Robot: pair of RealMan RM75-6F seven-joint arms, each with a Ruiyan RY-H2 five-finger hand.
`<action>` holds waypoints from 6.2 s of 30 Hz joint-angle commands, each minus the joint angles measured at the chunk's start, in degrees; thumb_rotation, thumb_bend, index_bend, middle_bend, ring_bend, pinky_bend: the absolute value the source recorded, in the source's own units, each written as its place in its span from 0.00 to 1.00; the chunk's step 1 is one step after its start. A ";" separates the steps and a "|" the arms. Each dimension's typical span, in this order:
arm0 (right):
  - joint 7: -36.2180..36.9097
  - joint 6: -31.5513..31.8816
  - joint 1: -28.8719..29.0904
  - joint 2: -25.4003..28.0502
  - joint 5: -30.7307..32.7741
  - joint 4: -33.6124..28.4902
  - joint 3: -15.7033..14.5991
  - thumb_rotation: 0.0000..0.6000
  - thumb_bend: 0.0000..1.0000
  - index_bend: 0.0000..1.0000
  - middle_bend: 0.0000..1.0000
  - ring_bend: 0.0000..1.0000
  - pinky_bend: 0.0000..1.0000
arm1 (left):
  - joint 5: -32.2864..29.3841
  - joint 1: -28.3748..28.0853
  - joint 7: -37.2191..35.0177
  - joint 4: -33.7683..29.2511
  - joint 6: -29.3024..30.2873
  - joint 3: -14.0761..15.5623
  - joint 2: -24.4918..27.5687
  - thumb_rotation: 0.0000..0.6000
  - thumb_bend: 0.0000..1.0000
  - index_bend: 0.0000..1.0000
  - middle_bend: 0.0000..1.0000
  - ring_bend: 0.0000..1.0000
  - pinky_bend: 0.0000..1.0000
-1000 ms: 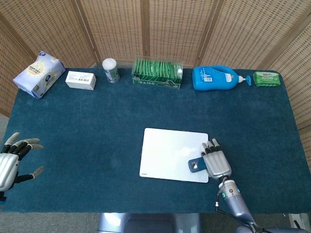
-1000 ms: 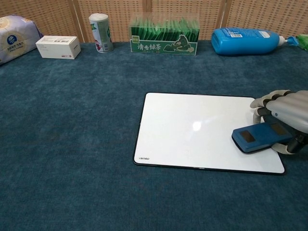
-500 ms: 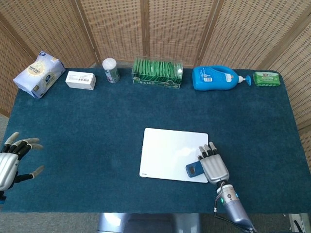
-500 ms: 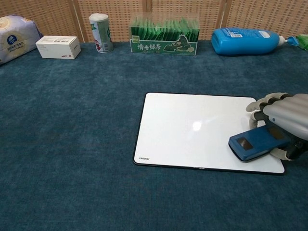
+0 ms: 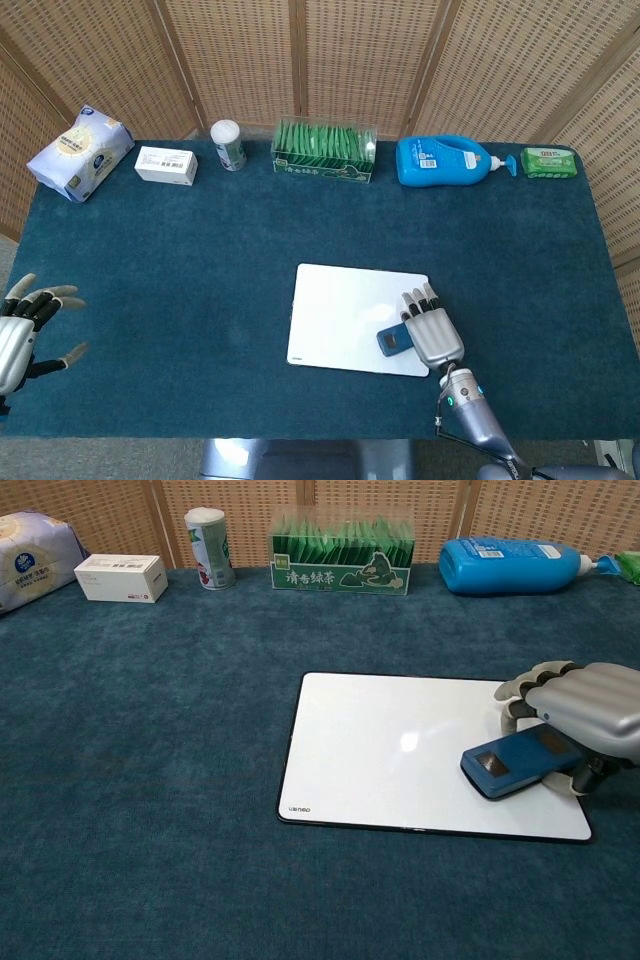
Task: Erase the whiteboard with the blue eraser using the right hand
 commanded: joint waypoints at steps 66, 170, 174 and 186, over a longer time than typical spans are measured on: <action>-0.02 -3.68 1.54 0.65 -0.12 4.08 0.83 1.00 0.41 0.72 0.13 0.00 0.00 | -0.13 1.19 -1.81 1.55 1.43 0.28 0.20 1.00 0.26 0.36 0.28 0.26 0.07; 22.89 15.31 -13.01 17.58 -6.54 0.93 7.21 0.99 0.35 0.24 0.08 0.00 0.00 | -8.05 2.34 13.45 -4.63 1.46 -1.96 -2.59 1.00 0.26 0.38 0.30 0.27 0.08; 22.83 18.55 -15.47 16.85 -5.72 1.35 7.38 1.00 0.35 0.24 0.09 0.00 0.00 | -10.34 3.15 14.30 -4.73 1.67 -2.32 -2.44 1.00 0.26 0.38 0.30 0.27 0.08; 26.30 19.92 -19.72 18.19 -6.86 1.30 6.04 1.00 0.35 0.24 0.10 0.00 0.00 | -9.42 3.76 19.01 -4.47 3.51 -2.47 -3.76 1.00 0.26 0.38 0.30 0.27 0.08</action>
